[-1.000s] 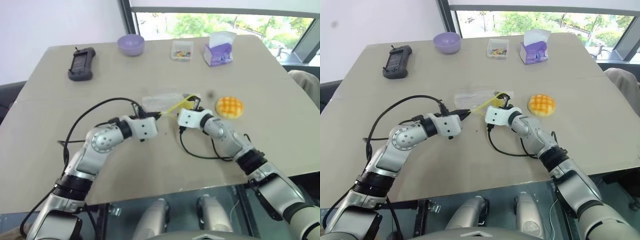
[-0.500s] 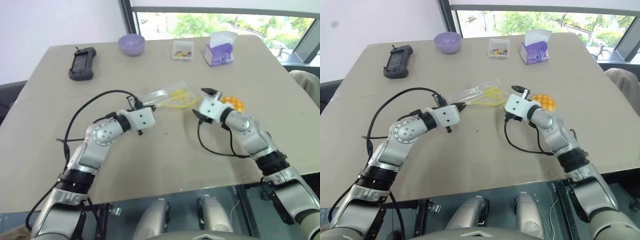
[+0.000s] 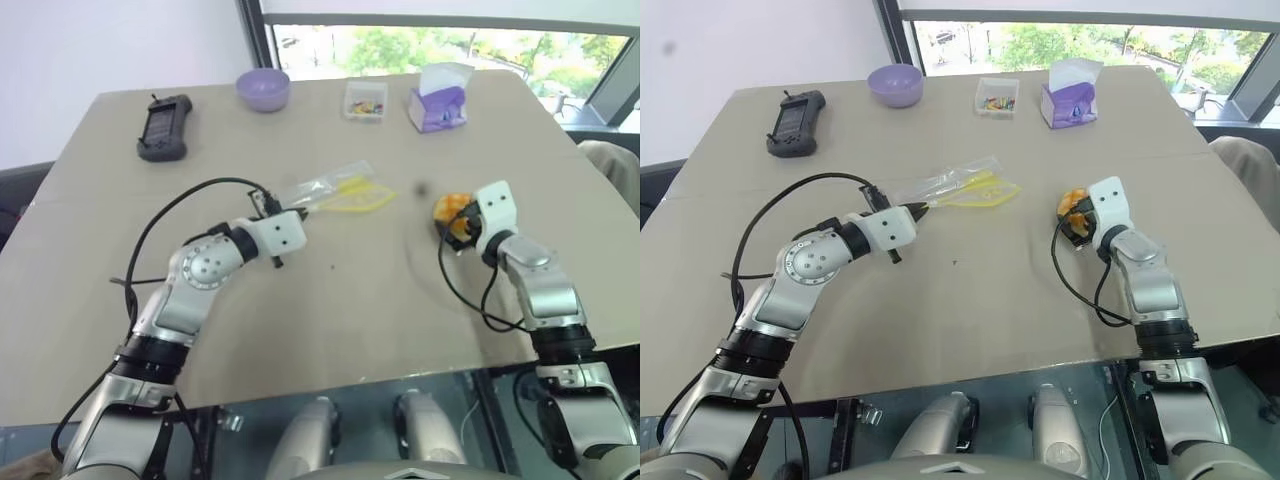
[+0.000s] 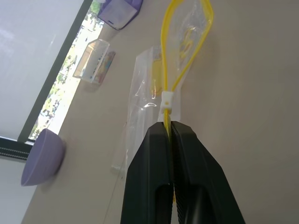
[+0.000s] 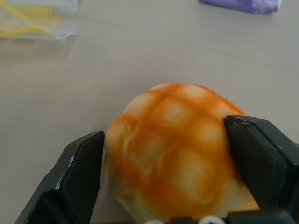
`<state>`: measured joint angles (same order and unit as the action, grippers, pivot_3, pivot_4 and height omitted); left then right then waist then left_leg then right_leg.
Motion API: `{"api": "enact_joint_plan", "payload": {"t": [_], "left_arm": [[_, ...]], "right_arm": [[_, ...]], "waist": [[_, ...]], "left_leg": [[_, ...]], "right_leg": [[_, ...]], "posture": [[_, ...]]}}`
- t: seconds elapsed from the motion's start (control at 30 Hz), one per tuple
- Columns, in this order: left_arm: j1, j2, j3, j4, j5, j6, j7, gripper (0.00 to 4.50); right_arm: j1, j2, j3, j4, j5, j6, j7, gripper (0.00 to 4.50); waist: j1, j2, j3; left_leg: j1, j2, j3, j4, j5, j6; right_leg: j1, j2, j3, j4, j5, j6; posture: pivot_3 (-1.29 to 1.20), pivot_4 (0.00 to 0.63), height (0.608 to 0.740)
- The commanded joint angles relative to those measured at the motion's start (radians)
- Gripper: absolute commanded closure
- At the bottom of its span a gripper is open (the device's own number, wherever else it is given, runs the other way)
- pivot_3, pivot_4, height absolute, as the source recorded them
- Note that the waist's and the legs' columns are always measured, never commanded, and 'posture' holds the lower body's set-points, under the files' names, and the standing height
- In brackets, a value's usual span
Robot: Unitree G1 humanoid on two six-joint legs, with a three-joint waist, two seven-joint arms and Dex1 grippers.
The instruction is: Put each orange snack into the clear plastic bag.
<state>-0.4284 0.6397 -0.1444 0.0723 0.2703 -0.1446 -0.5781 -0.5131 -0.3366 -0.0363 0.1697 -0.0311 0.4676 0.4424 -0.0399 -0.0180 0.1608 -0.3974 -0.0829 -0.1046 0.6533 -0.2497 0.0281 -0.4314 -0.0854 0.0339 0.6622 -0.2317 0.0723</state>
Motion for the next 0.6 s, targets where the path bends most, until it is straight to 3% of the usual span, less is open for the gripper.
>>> {"api": "enact_joint_plan", "payload": {"t": [0.03, 0.07, 0.27, 0.43, 0.6], "left_arm": [[-0.021, -0.002, 0.029, -0.011, -0.018, -0.016, 0.019, 4.50], [-0.020, -0.004, 0.030, -0.013, -0.019, -0.015, 0.020, 4.50], [-0.015, -0.010, 0.029, -0.024, -0.016, -0.004, 0.029, 4.50], [-0.016, -0.026, 0.025, -0.031, -0.012, 0.017, 0.039, 4.50], [-0.020, -0.036, 0.013, -0.030, -0.008, 0.017, 0.035, 4.50]], "right_arm": [[-0.005, 0.006, 0.001, 0.061, 0.012, 0.037, -0.018, 0.61], [-0.007, 0.005, 0.002, 0.069, 0.015, 0.039, -0.020, 0.88], [-0.017, -0.030, 0.031, 0.062, -0.023, -0.076, -0.032, 3.45], [-0.004, -0.054, 0.057, -0.126, 0.063, -0.112, 0.106, 3.45], [-0.003, -0.018, 0.133, -0.342, 0.191, 0.007, 0.227, 3.45]], "waist": [[0.001, -0.001, -0.001], [0.001, -0.001, -0.001], [0.001, -0.001, -0.001], [-0.001, -0.001, -0.001], [-0.002, 0.000, -0.001]], "left_leg": [[0.000, 0.000, 0.000, 0.000, 0.000, 0.000], [0.000, 0.000, 0.000, 0.000, 0.000, 0.000], [0.000, 0.000, 0.000, 0.000, 0.000, 0.000], [0.000, 0.000, 0.000, 0.000, 0.000, 0.000], [0.000, 0.000, 0.000, 0.000, 0.000, 0.000]], "right_leg": [[0.000, 0.000, 0.000, 0.000, 0.000, 0.000], [0.000, 0.000, 0.000, 0.000, 0.000, 0.000], [0.000, 0.000, 0.000, 0.000, 0.000, 0.000], [0.000, 0.000, 0.000, 0.000, 0.000, 0.000], [-0.001, 0.000, 0.000, 0.000, 0.000, 0.000]], "posture": [[0.00, 0.150, 0.740], [0.00, 0.150, 0.740], [0.00, 0.150, 0.740], [0.00, 0.150, 0.740], [0.00, 0.150, 0.740]]}}
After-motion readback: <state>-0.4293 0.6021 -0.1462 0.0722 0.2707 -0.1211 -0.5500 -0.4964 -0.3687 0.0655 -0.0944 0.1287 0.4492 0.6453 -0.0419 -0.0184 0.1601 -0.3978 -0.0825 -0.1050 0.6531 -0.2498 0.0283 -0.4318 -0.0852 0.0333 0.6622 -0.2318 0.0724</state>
